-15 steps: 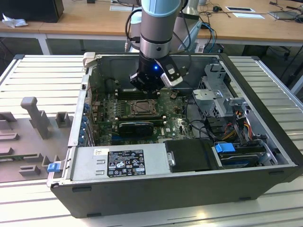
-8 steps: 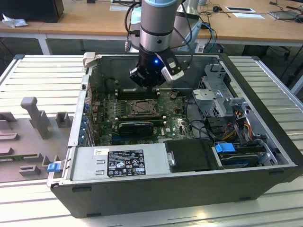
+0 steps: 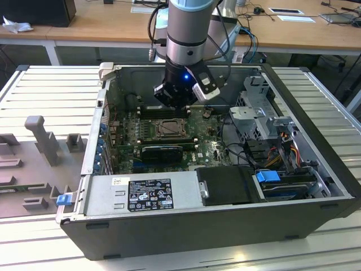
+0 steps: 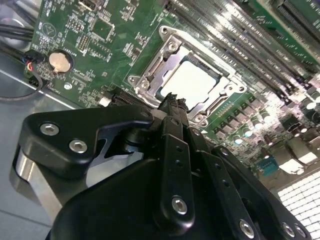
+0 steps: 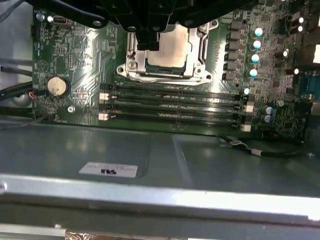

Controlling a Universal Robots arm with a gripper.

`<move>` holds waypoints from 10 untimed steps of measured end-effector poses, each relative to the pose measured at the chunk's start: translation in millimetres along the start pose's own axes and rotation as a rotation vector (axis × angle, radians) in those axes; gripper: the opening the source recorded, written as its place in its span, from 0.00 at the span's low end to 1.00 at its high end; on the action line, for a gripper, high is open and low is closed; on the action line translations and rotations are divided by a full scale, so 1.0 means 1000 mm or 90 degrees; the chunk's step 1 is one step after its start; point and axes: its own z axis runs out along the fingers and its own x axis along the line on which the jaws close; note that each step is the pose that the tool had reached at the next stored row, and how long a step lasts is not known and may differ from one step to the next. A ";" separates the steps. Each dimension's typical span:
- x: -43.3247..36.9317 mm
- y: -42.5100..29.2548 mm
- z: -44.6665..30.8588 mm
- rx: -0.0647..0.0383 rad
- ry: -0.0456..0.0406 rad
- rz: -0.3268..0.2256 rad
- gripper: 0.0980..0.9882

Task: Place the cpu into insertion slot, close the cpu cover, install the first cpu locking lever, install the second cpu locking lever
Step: 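Install the second cpu locking lever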

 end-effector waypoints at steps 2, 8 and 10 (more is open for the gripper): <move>0.0006 -0.0034 -0.0004 0.000 0.0000 0.000 0.01; 0.0017 -0.0179 -0.0021 -0.002 -0.0001 0.000 0.01; 0.0020 -0.0213 -0.0022 -0.002 -0.0001 0.000 0.01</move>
